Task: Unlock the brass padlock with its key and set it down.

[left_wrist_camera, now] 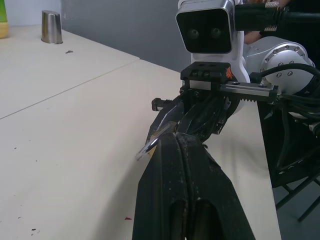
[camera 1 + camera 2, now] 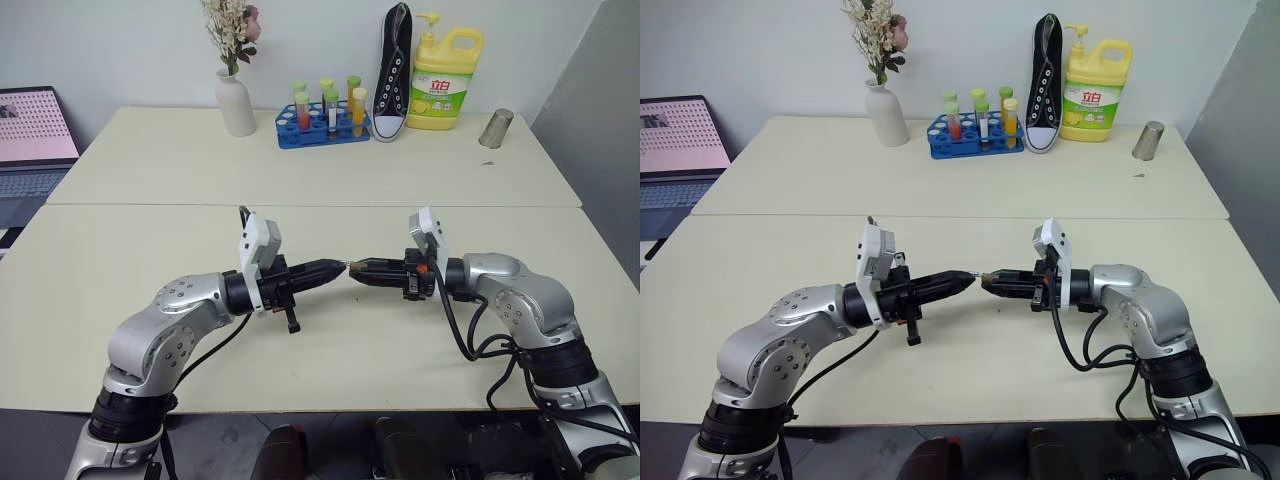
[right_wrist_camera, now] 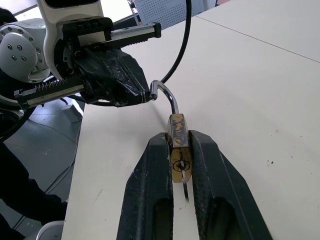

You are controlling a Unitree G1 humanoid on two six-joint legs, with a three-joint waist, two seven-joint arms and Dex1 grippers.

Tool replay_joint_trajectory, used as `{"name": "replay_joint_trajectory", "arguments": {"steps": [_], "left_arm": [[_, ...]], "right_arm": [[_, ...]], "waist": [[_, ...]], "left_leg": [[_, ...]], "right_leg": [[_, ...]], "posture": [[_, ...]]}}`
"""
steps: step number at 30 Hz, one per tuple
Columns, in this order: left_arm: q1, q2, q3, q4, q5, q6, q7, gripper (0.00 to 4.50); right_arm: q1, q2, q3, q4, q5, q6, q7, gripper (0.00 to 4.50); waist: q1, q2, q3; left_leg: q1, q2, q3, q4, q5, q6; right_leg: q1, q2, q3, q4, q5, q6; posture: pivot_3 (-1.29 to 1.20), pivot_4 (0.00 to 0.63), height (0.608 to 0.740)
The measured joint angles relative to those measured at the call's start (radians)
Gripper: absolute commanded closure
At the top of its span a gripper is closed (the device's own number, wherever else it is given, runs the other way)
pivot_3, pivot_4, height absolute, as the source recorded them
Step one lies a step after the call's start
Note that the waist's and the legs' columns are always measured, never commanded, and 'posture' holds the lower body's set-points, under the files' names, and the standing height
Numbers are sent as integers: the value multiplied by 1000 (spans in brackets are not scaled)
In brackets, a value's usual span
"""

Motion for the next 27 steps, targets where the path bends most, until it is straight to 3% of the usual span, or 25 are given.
{"name": "replay_joint_trajectory", "arguments": {"steps": [27], "left_arm": [[-8, -5, -7, 8, 59, -43, -2, 4500]], "right_arm": [[4, 2, 0, 0, 0, 0, 0, 4357]], "waist": [[0, 0, 0]], "left_leg": [[0, 0, 0, 0, 0, 0]], "right_leg": [[0, 0, 0, 0, 0, 0]], "posture": [[0, 150, 740]]}}
